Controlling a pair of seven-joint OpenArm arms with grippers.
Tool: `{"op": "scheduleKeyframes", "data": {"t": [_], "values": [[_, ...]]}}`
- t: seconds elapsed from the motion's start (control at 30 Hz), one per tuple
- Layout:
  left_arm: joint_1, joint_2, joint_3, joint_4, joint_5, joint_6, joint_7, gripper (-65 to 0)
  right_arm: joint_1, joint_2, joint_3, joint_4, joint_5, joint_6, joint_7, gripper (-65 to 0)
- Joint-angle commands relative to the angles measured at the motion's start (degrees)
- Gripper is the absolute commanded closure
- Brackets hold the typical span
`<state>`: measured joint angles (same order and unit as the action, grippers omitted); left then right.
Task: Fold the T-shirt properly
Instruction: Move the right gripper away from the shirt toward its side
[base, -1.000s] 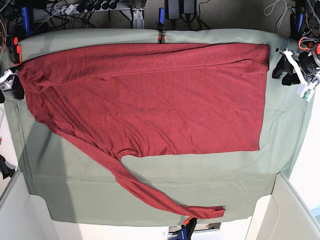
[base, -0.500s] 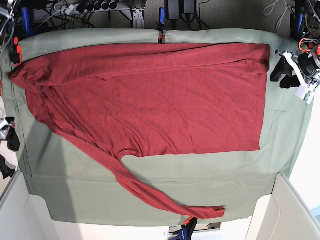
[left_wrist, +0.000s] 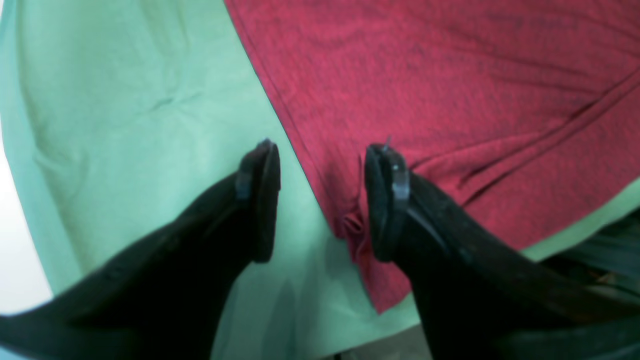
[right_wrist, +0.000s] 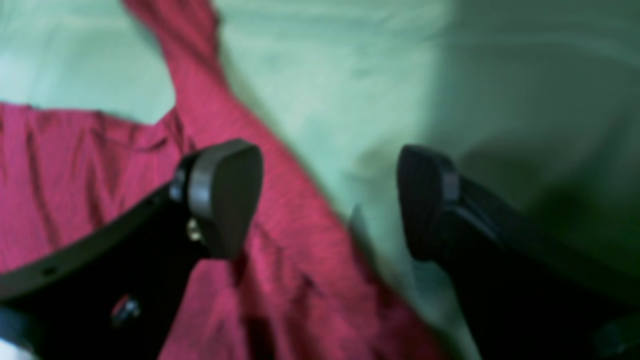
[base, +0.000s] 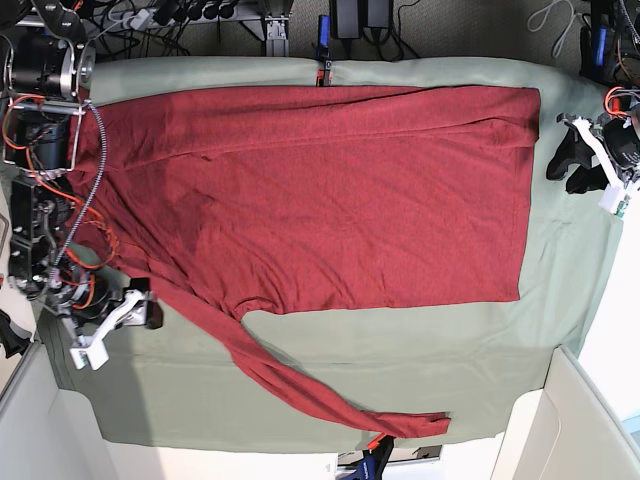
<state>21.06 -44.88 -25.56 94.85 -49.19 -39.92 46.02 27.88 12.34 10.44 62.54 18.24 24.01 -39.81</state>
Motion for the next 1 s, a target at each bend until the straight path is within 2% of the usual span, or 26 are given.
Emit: {"op": "scheduleKeyframes", "data": {"t": [0.0,0.17,0.37,0.57,0.7,0.77,0.9,0.93,0.97], "values": [[-0.5,-1.3,-0.7,0.7,-0.8,-0.1,-1.0,-30.4,1.6,0.0,-0.3,0.1,0.1,0.1,1.5,-44.9],[-0.4,-1.3,-0.7,0.7,-0.8,-0.1,-1.0,-30.4,1.1,-1.7,-1.9,-1.0,-1.6,0.1,1.4,-44.9],[-0.4,-1.3,-0.7,0.7,-0.8,-0.1,-1.0,-30.4,0.9,-1.7,-1.9,-0.9,-1.5,0.2,0.2,-44.7],[-0.4,-1.3,-0.7,0.7,-0.8,-0.1,-1.0,-30.4,0.8,-1.4,-1.9,-0.9,-1.6,0.2,-3.5,-44.7],[-0.4,-1.3,-0.7,0.7,-0.8,-0.1,-1.0,-30.4,0.8,-0.6,-1.9,-0.9,-1.6,0.2,-3.6,-43.7],[-0.4,-1.3,-0.7,0.7,-0.8,-0.1,-1.0,-30.4,0.8,-0.5,-1.9,-0.9,-1.6,0.2,-3.9,-36.5],[-0.4,-1.3,-0.7,0.7,-0.8,-0.1,-1.0,-30.4,0.8,-0.6,-1.9,-0.9,-1.5,0.2,-5.2,-5.5],[-0.4,-1.3,-0.7,0.7,-0.8,-0.1,-1.0,-30.4,0.8,-0.6,-1.9,-0.9,-1.5,0.4,-5.4,0.0],[-0.5,-1.3,-0.7,0.7,-0.8,-0.1,-1.0,-30.4,0.8,-0.6,-1.9,-0.9,-1.5,1.0,-5.8,0.0]]}}
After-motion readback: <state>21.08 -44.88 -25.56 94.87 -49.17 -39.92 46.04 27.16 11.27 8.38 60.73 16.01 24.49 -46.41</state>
